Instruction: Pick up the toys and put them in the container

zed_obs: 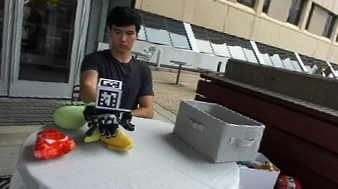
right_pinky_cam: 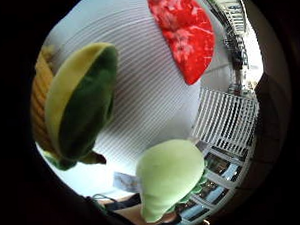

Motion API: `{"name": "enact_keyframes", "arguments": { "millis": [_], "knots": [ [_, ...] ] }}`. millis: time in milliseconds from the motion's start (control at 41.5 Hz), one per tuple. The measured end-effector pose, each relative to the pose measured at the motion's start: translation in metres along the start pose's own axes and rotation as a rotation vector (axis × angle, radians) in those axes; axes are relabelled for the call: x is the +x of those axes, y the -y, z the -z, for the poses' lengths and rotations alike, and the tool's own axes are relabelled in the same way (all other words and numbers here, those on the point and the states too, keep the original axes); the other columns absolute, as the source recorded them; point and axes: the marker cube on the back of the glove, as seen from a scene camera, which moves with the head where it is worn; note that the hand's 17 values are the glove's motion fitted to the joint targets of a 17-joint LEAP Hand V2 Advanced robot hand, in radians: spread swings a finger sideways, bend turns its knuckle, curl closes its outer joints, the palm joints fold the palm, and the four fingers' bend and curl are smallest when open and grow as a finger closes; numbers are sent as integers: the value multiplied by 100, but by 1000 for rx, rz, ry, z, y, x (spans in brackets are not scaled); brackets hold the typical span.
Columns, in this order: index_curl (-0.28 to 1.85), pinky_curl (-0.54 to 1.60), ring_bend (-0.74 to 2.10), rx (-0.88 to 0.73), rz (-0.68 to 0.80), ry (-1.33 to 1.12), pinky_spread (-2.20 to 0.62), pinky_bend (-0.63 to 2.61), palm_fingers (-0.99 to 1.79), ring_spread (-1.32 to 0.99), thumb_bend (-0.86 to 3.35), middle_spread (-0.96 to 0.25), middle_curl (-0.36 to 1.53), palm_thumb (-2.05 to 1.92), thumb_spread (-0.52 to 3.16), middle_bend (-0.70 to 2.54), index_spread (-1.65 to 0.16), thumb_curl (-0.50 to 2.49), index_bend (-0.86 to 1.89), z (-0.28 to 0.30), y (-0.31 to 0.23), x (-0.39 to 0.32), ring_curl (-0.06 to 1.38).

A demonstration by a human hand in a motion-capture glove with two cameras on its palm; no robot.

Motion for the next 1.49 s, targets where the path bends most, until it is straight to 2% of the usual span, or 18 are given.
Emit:
{"name": "enact_keyframes", "arguments": {
  "millis": [120,217,265,337,385,433,457,505,554,626,650,698,794,915,1083,1227,1444,1492],
  "knots": [
    [34,30,21,3,-4,19,-4,41,5,-27,2,-11,37,7,106,28,-21,21,18,-21,2,4,19],
    [40,27,34,15,-26,52,-6,34,55,-33,20,-14,39,37,117,34,-21,27,39,-29,5,8,21],
    [39,26,34,23,-36,67,-8,35,58,-34,21,-15,38,40,119,32,-21,28,42,-29,5,8,20],
    [44,31,47,19,-44,55,-17,55,90,-36,30,-14,37,55,123,22,-21,32,49,-23,6,5,25],
    [47,30,48,14,-33,36,-20,53,103,-37,37,-14,38,66,123,25,-20,36,57,-17,7,4,25],
    [50,32,50,11,-17,22,-23,54,103,-38,39,-14,39,71,123,24,-19,39,60,-11,6,4,28],
    [53,33,54,10,-13,19,-25,54,116,-39,42,-14,40,77,119,27,-18,41,64,-7,6,5,30],
    [56,34,58,7,-13,26,-28,54,116,-39,43,-15,41,80,118,28,-17,43,67,3,6,5,32],
    [57,34,71,10,-15,36,-34,49,143,-39,56,-17,47,95,122,48,-15,49,65,11,6,5,36],
    [60,35,74,15,-23,34,-37,51,139,-39,63,-17,50,102,126,60,-15,53,64,21,5,4,37],
    [59,35,74,16,-29,35,-35,53,129,-35,58,-17,52,99,119,67,-16,53,57,25,5,3,37],
    [60,36,80,27,-39,41,-37,54,127,-32,54,-17,53,95,114,72,-16,54,52,32,6,0,39],
    [60,37,94,134,-28,46,-41,56,128,-34,44,-19,55,85,101,77,-18,55,42,56,16,-9,43],
    [61,39,105,101,-46,51,-47,66,123,-38,33,-25,56,73,86,78,-21,57,34,110,-7,-40,46],
    [65,41,113,267,-25,49,-49,73,121,-40,26,-30,58,68,75,80,-25,63,29,183,-27,-107,49],
    [70,42,116,338,170,38,-50,77,119,-40,24,-33,60,68,68,82,-28,68,28,224,-52,-166,51],
    [78,42,117,365,331,38,-50,79,117,-41,22,-36,62,68,62,84,-32,75,29,259,-92,-275,51],
    [80,42,116,357,325,42,-50,80,117,-41,22,-37,63,68,61,84,-32,77,29,262,-104,-299,51]
  ]
}}
